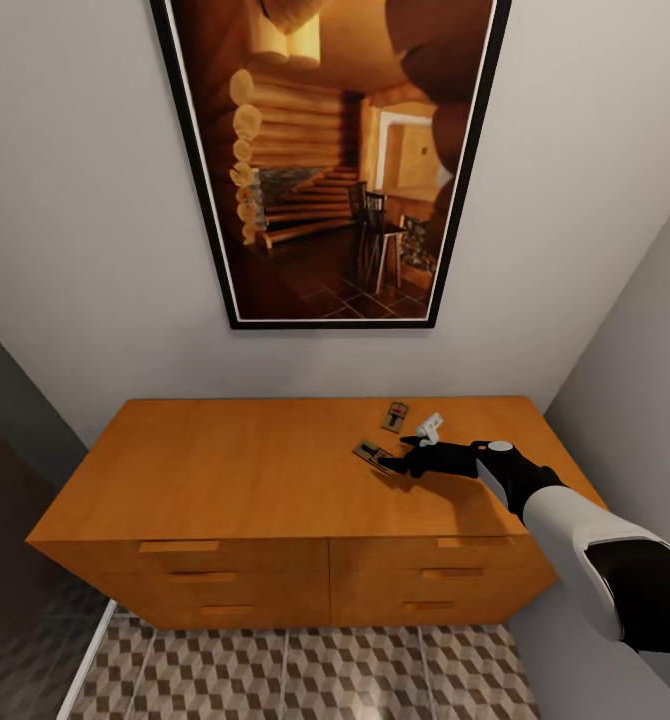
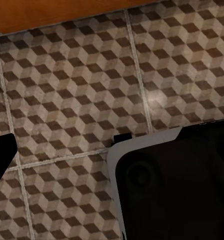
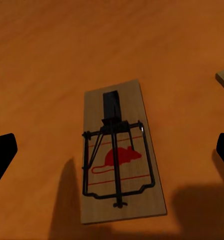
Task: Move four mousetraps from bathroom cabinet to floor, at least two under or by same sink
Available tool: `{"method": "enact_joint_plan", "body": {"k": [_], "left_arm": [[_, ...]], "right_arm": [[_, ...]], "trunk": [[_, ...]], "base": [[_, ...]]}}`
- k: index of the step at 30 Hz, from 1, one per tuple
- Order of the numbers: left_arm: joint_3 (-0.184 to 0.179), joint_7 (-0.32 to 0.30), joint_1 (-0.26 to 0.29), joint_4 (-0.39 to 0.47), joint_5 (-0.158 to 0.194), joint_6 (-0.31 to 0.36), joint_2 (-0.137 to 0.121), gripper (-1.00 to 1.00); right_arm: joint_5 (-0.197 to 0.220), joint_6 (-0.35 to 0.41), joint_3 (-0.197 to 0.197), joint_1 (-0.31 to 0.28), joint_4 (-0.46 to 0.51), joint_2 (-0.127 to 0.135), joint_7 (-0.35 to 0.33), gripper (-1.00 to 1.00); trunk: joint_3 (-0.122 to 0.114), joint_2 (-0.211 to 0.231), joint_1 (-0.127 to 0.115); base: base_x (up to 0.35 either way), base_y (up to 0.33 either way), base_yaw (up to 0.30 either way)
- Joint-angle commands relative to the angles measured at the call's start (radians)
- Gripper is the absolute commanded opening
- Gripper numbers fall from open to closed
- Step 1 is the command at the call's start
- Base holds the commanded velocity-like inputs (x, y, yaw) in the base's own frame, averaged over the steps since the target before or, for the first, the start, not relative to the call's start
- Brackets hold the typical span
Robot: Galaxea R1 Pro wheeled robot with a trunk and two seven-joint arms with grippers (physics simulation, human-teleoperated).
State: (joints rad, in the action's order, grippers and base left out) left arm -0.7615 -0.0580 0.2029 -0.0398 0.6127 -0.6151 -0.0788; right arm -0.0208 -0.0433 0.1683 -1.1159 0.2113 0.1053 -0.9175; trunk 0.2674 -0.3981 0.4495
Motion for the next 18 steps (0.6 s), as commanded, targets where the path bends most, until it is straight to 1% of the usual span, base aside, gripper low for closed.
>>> {"method": "enact_joint_plan", "body": {"k": [1, 8, 18], "left_arm": [[-0.007, -0.006, 0.001, -0.003, 0.011, -0.005, 0.001, 1.00], [-0.007, -0.006, 0.001, -0.003, 0.011, -0.005, 0.001, 1.00], [-0.007, -0.006, 0.001, -0.003, 0.011, -0.005, 0.002, 1.00]], "right_arm": [[-0.002, -0.004, 0.004, -0.001, 0.000, 0.001, -0.001, 1.00], [-0.002, -0.004, 0.004, -0.001, 0.000, 0.001, -0.001, 1.00], [-0.002, -0.004, 0.005, -0.001, 0.000, 0.001, -0.001, 1.00]], "trunk": [[0.002, -0.002, 0.001], [0.007, -0.002, 0.001], [0.022, -0.002, 0.001]], "base": [[0.000, 0.000, 0.000], [0.000, 0.000, 0.000], [0.000, 0.000, 0.000]]}}
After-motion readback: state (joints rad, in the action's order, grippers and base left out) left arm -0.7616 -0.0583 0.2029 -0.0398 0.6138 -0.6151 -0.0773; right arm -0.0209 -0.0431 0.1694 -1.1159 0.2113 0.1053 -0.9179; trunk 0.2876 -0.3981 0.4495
